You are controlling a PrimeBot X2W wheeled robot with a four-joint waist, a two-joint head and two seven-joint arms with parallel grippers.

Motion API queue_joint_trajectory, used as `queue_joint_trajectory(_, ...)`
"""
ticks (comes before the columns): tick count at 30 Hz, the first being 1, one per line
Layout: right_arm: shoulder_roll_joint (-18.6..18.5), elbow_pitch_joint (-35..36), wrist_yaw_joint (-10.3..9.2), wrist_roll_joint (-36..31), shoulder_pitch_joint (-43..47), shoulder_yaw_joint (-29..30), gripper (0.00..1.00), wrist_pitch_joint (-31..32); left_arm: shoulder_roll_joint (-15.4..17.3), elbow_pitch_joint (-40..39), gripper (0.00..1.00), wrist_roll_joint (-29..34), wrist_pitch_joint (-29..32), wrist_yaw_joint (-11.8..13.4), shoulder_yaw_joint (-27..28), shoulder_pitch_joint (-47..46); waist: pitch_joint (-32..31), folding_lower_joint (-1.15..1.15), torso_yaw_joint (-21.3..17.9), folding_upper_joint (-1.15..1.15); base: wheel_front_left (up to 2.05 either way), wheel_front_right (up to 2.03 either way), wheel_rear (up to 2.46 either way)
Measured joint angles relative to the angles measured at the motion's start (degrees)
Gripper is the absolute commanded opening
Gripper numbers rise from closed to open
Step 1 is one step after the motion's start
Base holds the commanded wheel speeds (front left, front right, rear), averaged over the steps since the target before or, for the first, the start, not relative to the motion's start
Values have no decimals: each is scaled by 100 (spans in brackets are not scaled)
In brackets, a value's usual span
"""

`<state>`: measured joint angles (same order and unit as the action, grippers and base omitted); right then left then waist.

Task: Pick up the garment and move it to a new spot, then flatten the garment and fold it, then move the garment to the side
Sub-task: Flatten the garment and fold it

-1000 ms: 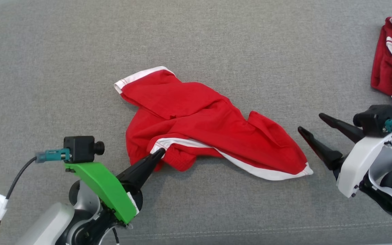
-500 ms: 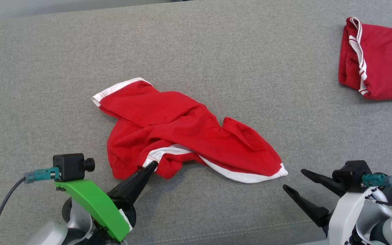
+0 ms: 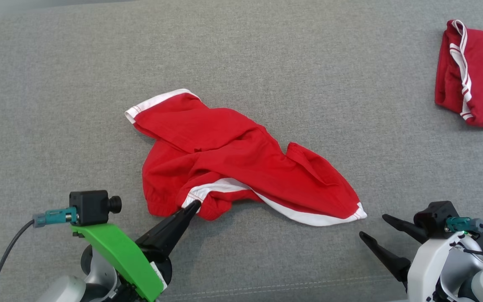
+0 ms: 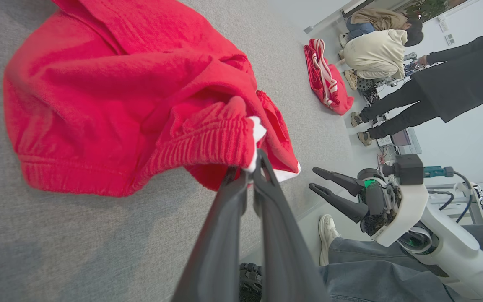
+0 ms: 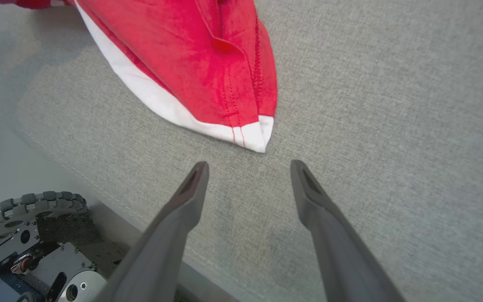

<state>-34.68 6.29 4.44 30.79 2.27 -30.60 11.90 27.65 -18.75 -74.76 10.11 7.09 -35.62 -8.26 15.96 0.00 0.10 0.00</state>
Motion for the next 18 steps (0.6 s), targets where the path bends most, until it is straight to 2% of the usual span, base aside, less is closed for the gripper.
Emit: queue_joint_trajectory(18,326,-662,56,5,-417,-185,100,-11,-19,-52,0,40,43,1,82,42,27,0,164,0,0,0,0)
